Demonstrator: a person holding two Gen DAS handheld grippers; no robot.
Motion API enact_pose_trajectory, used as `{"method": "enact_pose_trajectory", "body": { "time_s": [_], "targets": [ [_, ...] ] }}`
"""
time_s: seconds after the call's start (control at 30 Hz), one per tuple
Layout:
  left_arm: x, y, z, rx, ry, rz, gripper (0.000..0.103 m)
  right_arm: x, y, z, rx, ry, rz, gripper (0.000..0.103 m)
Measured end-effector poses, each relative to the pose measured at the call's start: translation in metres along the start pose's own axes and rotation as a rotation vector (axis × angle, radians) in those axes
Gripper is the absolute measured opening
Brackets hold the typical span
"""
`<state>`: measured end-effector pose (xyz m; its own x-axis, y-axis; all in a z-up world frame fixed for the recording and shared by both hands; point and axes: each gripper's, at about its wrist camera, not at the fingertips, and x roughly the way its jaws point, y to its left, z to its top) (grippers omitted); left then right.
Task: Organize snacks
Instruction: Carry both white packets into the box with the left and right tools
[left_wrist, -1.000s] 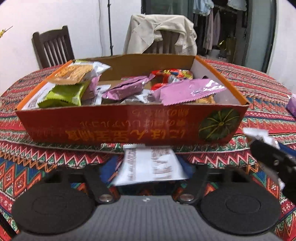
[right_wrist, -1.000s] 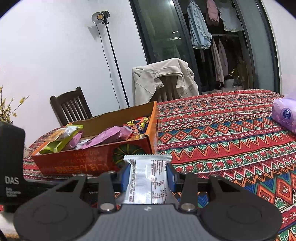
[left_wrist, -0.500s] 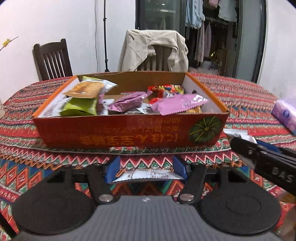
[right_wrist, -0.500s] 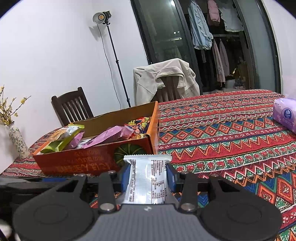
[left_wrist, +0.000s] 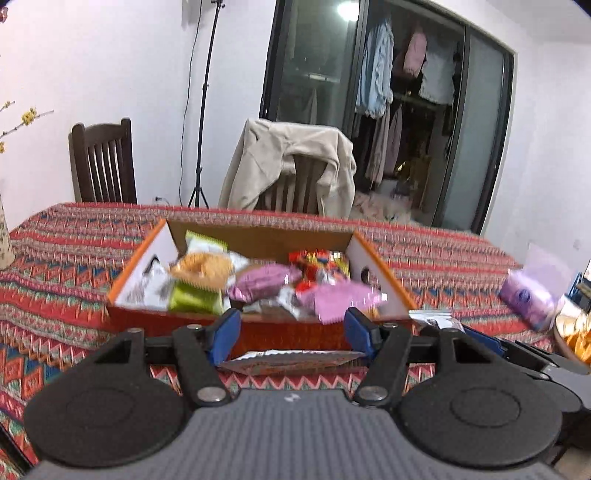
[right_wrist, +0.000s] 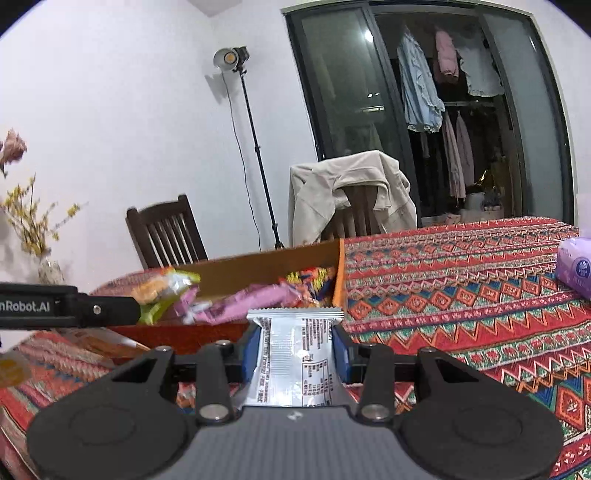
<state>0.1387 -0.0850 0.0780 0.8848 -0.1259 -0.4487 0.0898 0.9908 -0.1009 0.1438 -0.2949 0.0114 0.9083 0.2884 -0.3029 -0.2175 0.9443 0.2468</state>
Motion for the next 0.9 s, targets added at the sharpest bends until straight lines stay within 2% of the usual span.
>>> {"method": "enact_pose_trajectory", "body": {
  "time_s": [0.27, 0.4, 0.53, 0.7, 0.83, 0.9],
  "targets": [
    [0.022, 0.019, 0.04, -0.031, -0.033, 0.004, 0.064, 0.012, 0.025, 0.05, -0.056, -0.052, -0.02, 0.04],
    [0.044, 0.022, 0.057, -0.018, -0.043, 0.032, 0.064, 0.038, 0.033, 0.071, -0.086, -0.044, -0.039, 0.04],
    [0.067, 0.03, 0.072, -0.042, -0.062, 0.044, 0.064, 0.066, 0.035, 0.085, -0.06, -0.046, -0.038, 0.04],
    [0.095, 0.036, 0.072, -0.037, -0.104, 0.072, 0.064, 0.106, 0.032, 0.087, -0.026, -0.039, -0.041, 0.04],
    [0.113, 0.05, 0.062, -0.067, -0.12, 0.069, 0.064, 0.13, 0.028, 0.074, -0.021, -0.033, -0.014, 0.04],
    [0.12, 0.052, 0.059, -0.045, -0.117, 0.077, 0.064, 0.14, 0.027, 0.066, -0.043, -0.014, -0.015, 0.04]
  ]
}}
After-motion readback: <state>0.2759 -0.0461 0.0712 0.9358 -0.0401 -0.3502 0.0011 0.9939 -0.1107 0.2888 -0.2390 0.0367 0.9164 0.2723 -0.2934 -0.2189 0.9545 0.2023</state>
